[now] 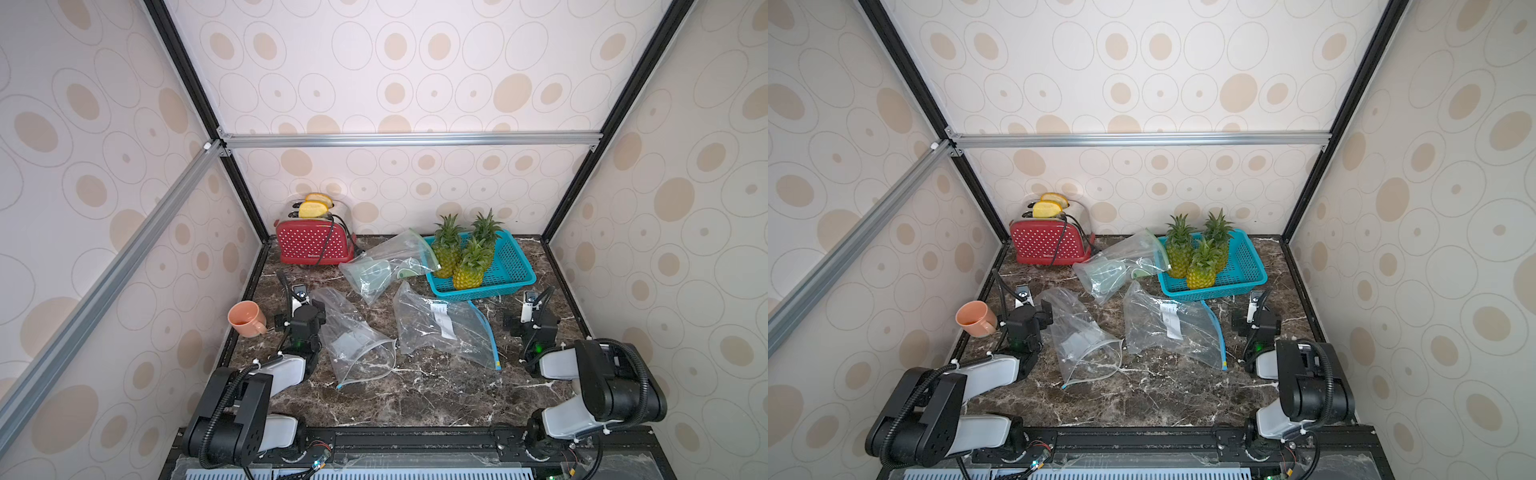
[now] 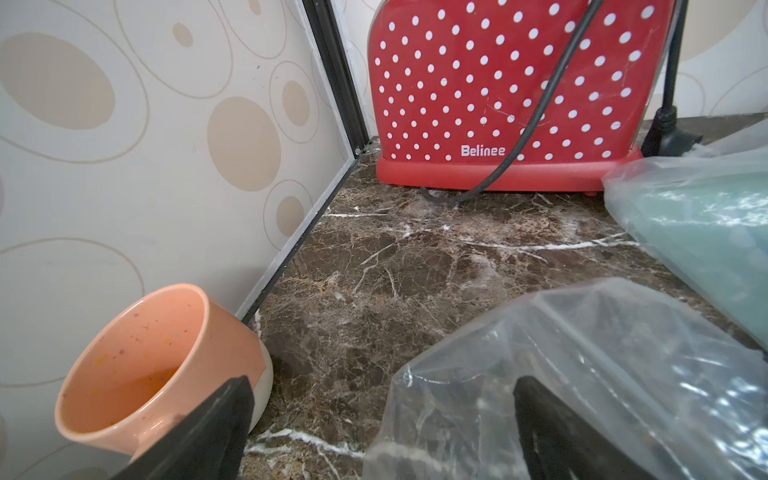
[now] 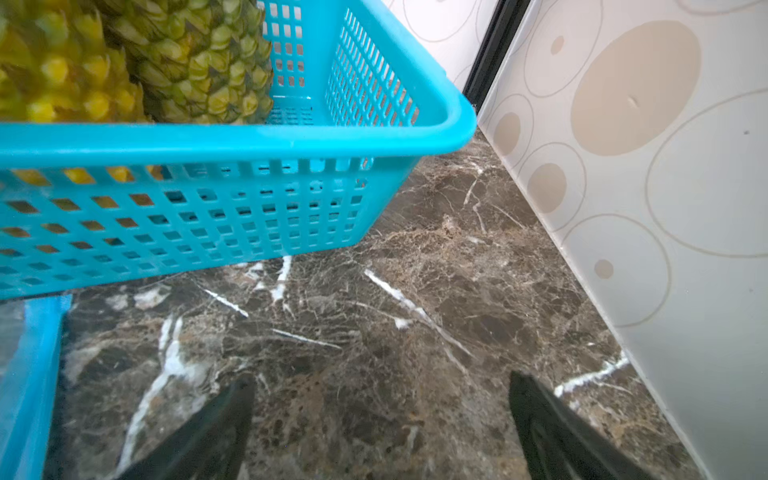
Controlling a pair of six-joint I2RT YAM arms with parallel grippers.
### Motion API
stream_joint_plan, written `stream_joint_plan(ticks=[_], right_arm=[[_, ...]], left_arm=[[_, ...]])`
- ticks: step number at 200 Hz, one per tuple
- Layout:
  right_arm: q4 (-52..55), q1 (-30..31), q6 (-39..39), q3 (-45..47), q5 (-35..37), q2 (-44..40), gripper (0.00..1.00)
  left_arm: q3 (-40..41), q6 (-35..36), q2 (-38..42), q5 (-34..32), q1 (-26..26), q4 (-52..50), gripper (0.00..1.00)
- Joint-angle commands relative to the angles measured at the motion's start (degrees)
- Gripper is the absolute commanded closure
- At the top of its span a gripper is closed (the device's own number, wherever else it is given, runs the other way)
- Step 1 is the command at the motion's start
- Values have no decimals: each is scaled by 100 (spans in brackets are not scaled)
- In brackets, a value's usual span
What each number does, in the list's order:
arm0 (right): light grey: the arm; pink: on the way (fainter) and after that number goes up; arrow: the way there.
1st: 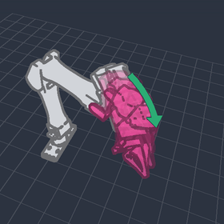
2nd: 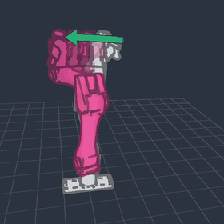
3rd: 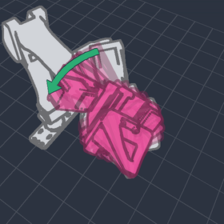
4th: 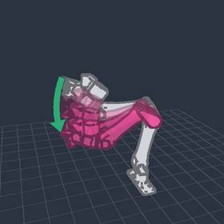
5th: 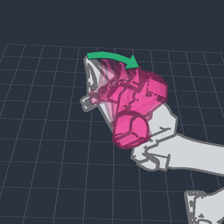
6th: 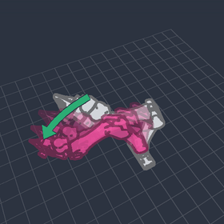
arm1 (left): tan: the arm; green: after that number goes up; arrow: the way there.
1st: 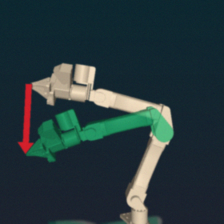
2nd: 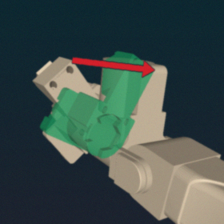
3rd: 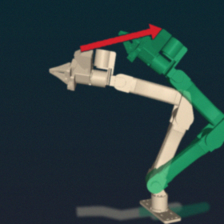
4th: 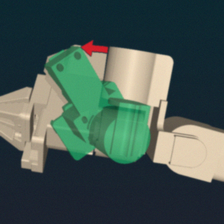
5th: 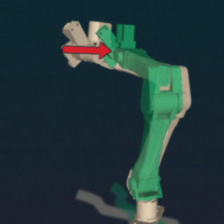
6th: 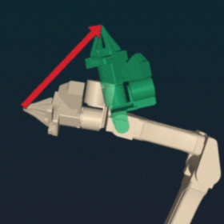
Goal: Open the zip-top bag and take out the pineapple
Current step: Reset both arms
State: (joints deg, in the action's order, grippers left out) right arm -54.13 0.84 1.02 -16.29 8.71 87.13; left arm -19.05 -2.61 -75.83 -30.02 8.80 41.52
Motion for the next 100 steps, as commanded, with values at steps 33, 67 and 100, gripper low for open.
stream_joint_plan(ticks=[33, 67, 100], right_arm=[[307, -32, -125, -414, -331, 11, 1], [525, -36, -226, -551, -538, 42, 1], [823, -36, -304, -718, -726, 75, 1]], left_arm=[[-121, 4, 60, 126, -117, 45, 1], [-179, 171, 77, 195, -167, -153, 1], [-163, 168, -27, 436, -364, 86, 1]])
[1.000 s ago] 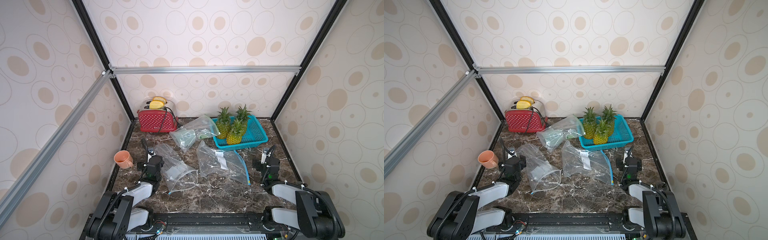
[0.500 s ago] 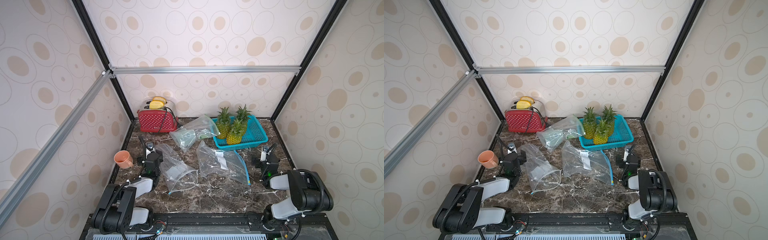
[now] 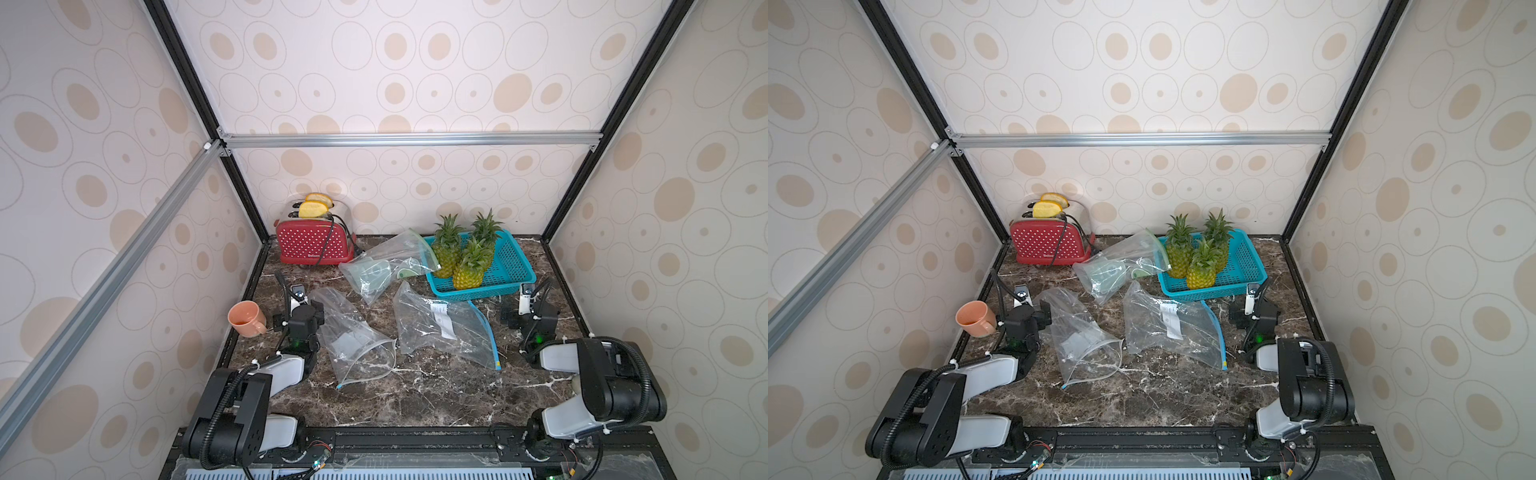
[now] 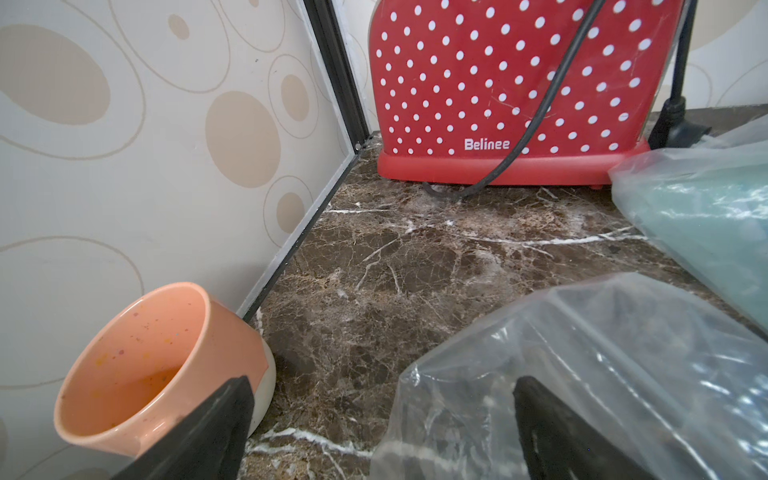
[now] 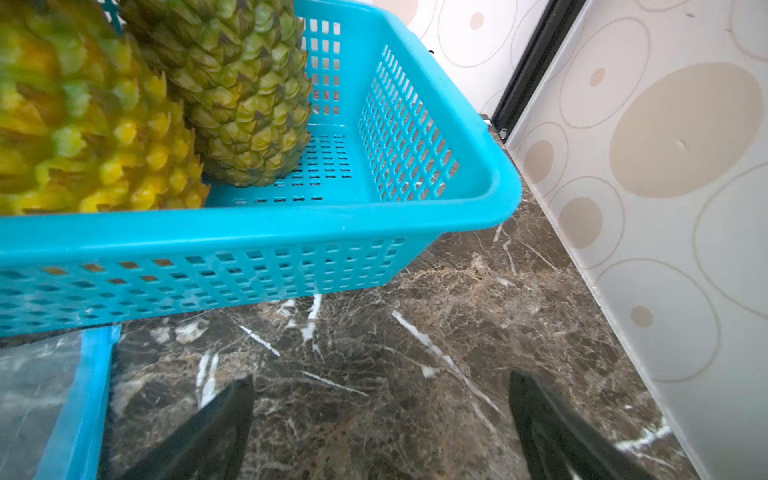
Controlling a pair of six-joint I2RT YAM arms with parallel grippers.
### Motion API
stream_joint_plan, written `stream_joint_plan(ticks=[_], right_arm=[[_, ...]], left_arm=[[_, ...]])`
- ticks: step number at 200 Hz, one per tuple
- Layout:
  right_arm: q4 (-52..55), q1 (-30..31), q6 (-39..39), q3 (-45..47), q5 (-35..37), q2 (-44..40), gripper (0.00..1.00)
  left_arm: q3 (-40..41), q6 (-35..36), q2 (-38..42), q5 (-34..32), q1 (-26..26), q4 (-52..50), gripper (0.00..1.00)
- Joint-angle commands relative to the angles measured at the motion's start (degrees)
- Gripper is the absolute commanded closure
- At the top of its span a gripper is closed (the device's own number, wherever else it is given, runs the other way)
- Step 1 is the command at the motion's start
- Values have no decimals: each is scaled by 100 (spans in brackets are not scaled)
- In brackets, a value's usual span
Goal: Open the zip-top bag and take out the pineapple
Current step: Reset both arms
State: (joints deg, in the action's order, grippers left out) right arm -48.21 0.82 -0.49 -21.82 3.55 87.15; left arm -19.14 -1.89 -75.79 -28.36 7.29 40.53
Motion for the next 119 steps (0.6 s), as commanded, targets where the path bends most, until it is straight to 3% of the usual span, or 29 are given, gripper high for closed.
stream_joint_plan(ticks=[1, 56, 119], right_arm=[[231, -36, -153, -169, -212, 73, 1], [239, -29, -152, -178, -207, 74, 1], [316, -23, -152, -229, -162, 88, 1]], left_arm=[[-153, 76, -36, 300, -230, 205, 1], [-243, 23, -1304, 669, -430, 1356, 1], [-399, -90, -1263, 822, -535, 996, 1]])
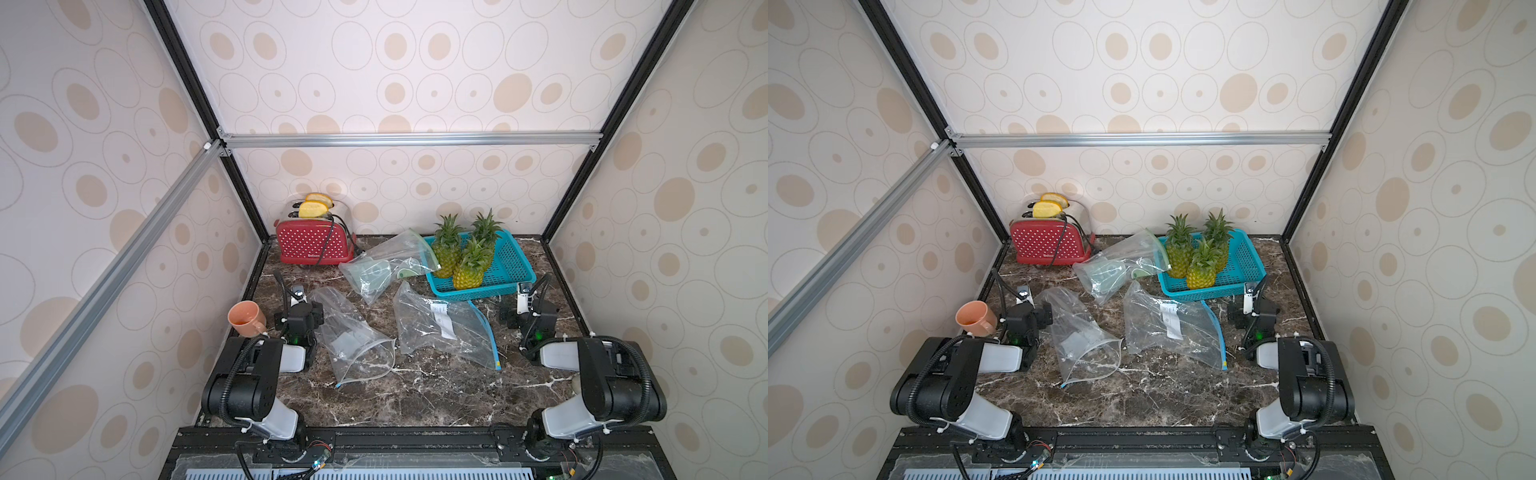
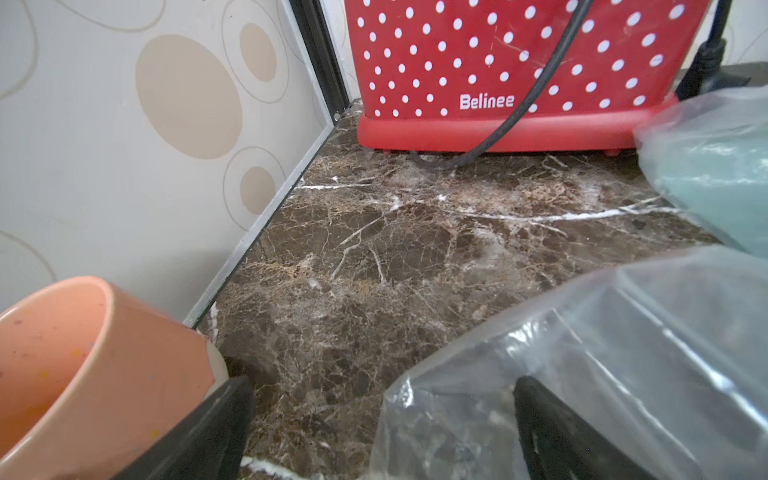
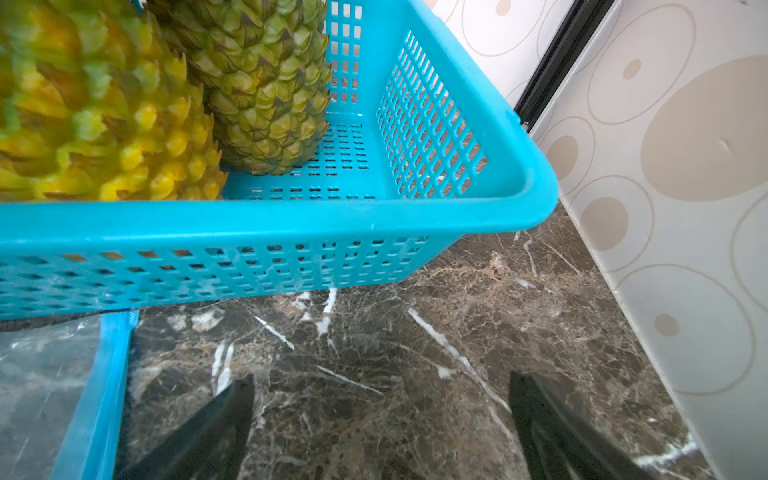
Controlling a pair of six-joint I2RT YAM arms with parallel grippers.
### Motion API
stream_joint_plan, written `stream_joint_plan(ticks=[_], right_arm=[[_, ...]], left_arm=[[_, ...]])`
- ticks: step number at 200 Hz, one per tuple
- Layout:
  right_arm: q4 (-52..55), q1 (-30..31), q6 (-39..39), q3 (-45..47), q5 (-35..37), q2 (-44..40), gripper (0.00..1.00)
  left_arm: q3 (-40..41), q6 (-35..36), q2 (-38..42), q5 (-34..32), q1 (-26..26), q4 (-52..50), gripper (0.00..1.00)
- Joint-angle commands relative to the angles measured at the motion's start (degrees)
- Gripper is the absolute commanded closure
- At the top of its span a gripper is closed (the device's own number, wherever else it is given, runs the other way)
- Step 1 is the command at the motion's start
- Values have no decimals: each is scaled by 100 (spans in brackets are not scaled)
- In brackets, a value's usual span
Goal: Open the zip-top bag and take out the pineapple
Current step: Reset both arms
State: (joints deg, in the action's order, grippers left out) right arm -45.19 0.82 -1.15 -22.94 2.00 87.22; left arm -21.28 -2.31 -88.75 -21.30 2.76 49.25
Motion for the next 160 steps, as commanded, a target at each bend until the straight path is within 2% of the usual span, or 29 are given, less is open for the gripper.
stream_joint_plan(ticks=[1, 160], right_arm=[[17, -22, -87, -111, -7, 83, 1], [41, -13, -100, -122, -15, 83, 1]], left_arm=[[-184, -45, 33, 117, -83, 131, 1], [-210, -51, 16, 140, -92, 102, 1]])
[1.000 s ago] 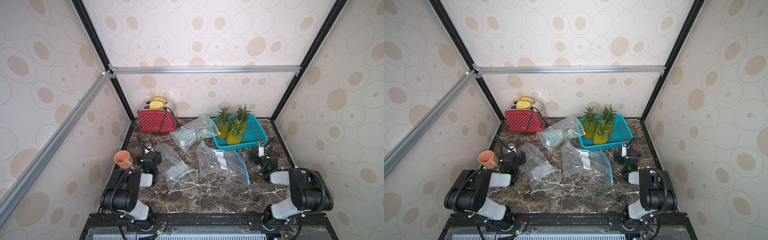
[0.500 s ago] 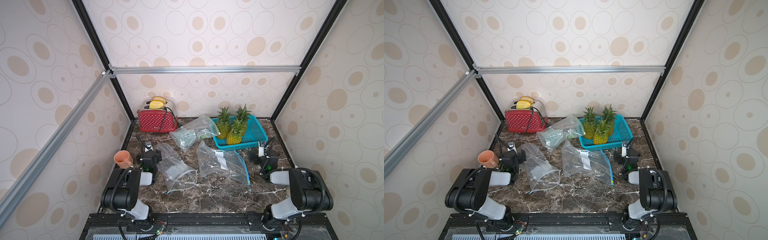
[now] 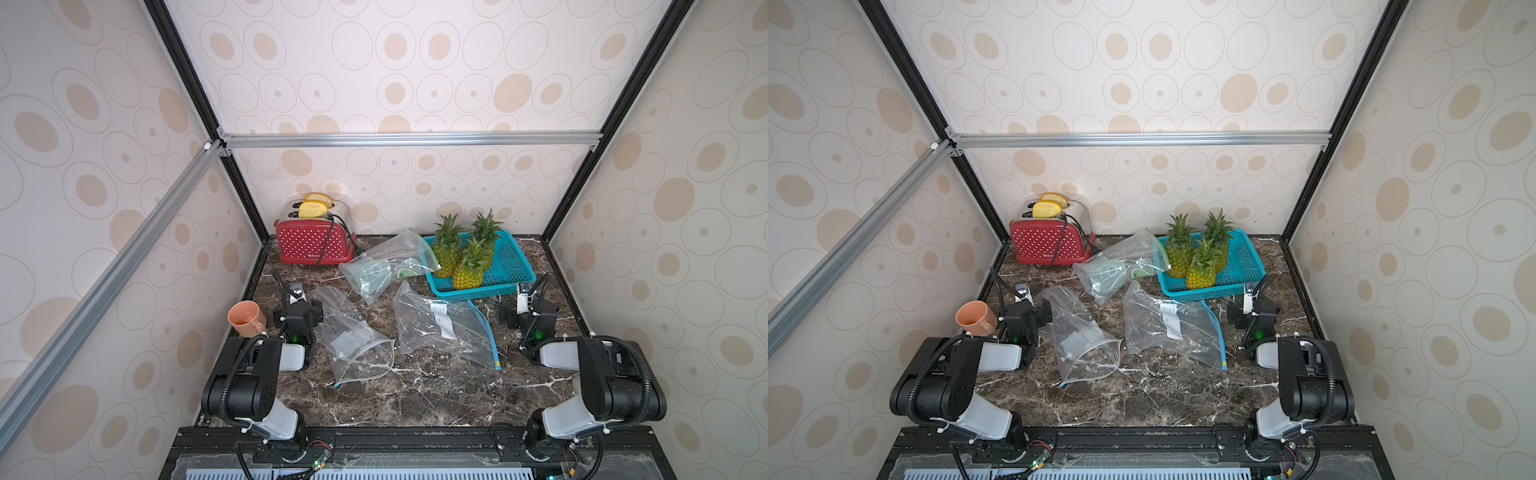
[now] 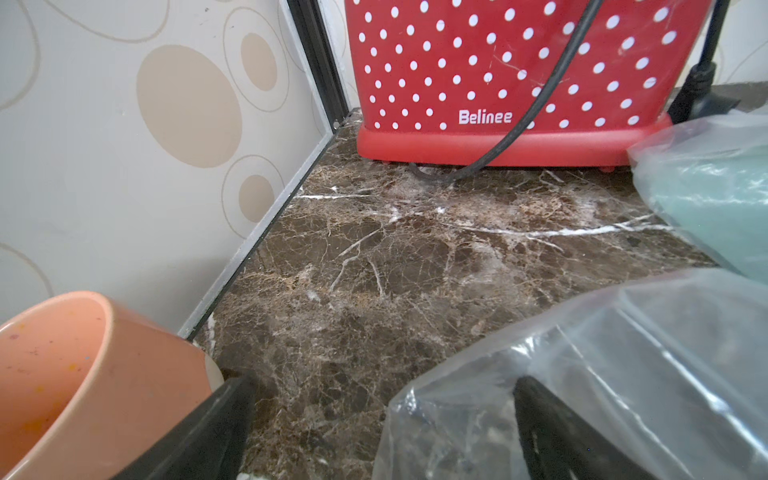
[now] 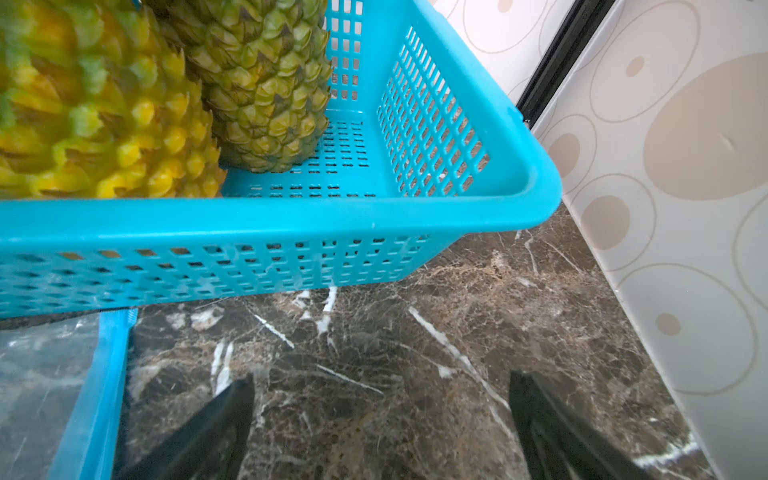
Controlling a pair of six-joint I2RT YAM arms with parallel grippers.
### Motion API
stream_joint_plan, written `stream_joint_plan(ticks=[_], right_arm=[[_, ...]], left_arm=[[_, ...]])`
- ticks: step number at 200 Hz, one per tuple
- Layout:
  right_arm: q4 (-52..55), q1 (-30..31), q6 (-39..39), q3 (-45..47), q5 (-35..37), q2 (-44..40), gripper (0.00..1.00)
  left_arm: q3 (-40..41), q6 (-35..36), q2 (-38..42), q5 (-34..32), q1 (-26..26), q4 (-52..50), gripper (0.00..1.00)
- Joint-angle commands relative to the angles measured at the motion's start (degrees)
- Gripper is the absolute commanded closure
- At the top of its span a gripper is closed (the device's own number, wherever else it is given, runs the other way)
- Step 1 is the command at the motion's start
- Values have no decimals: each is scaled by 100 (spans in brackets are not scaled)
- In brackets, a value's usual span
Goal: Open the zip-top bag and take out the pineapple
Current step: Reset both arms
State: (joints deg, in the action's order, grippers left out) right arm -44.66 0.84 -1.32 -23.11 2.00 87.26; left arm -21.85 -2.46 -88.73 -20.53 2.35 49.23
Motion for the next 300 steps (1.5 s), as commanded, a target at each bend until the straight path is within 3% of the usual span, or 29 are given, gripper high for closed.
stream_joint_plan(ticks=[1, 115, 140, 151, 166, 196, 300], right_arm=[[-14, -14, -80, -101, -15, 75, 1], [-33, -6, -86, -90, -28, 56, 1], [-266, -16, -240, 66, -413, 16, 1], [-375, -18, -309, 136, -590, -4, 1], [-44, -58, -242, -119, -604, 90, 1], [66, -62, -152, -147, -341, 65, 1], [26, -58, -153, -138, -343, 77, 1]], left_arm=[[-153, -35, 13, 70, -50, 104, 1], [-45, -12, 60, 71, -59, 230, 1], [1032, -102, 72, -132, -59, 2142, 1], [1329, 19, -253, 116, -59, 3175, 1], [1050, 167, -54, 455, -42, 2460, 1], [-201, -127, -17, -202, -65, 80, 1], [-127, -158, 45, -126, -102, 113, 1]])
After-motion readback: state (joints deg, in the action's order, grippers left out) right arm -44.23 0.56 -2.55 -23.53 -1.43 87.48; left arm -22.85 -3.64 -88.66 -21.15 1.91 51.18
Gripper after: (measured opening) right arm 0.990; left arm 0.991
